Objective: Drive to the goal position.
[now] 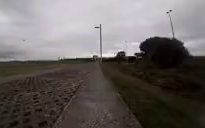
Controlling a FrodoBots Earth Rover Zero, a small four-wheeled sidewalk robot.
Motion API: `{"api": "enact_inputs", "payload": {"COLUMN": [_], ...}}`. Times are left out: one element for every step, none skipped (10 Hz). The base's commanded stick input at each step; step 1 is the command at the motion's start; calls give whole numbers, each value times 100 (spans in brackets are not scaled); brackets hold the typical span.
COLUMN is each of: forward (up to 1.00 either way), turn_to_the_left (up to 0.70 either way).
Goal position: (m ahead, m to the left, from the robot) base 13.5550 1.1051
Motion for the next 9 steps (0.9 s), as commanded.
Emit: {"api": "enact_inputs", "payload": {"forward": [70, 70, 70, 70, 70, 70, 70, 70, 70], "turn_to_the_left": [0, 0, 0, 0, 0, 0, 0, 0, 0]}}
